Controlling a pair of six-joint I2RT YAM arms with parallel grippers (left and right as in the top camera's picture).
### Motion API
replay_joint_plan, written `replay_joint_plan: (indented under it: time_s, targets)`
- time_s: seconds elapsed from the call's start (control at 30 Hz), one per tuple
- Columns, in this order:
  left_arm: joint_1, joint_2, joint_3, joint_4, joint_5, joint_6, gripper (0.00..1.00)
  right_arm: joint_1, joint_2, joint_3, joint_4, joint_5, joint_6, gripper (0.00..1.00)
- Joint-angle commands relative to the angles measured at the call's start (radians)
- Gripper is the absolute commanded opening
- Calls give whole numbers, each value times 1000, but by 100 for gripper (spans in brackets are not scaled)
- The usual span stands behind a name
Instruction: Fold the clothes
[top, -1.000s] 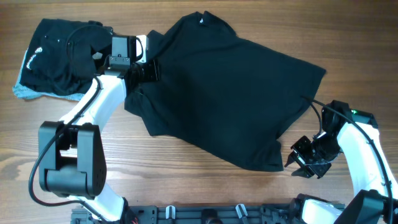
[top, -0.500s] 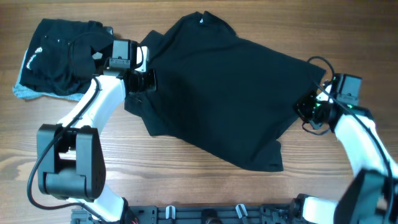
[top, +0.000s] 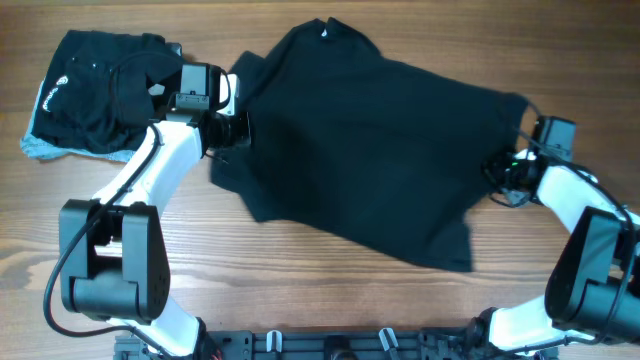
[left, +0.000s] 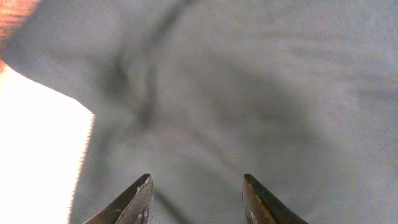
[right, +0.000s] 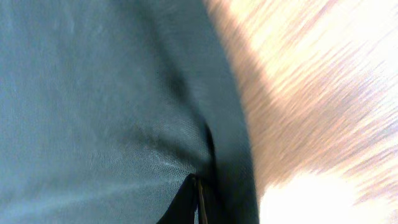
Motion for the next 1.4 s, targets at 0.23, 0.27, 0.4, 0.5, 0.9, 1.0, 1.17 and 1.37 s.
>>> replay_joint_plan:
  time_s: [0.23,0.27,0.4,0.5,0.9,1.0,1.17,1.37]
  targets:
    - [-31,-6,8,61,135,22,64,-68,12,150,88,-47,-169,34]
    - [-44,-6,8,68,135,46,63,-68,-4,177,50,-105,-198,38]
    - [-113,43,8,120,15,148,54,-68,-141,253,-124,-336,-253,47]
    - [-115,127,8,175,-29,148,38,-68,-242,253,-251,-380,-253,48]
    - [150,251,8,94,-292,-161,4,-35,-231,138,-492,-261,-305,46]
    - [197,226,8,88,-188,-160,4,19,-200,87,-457,-260,-366,46]
    - [177,168,8,76,-180,-160,4,166,-105,32,-460,-58,-282,41]
    - [175,110,8,69,-175,-149,8,192,-13,23,-401,55,-243,28]
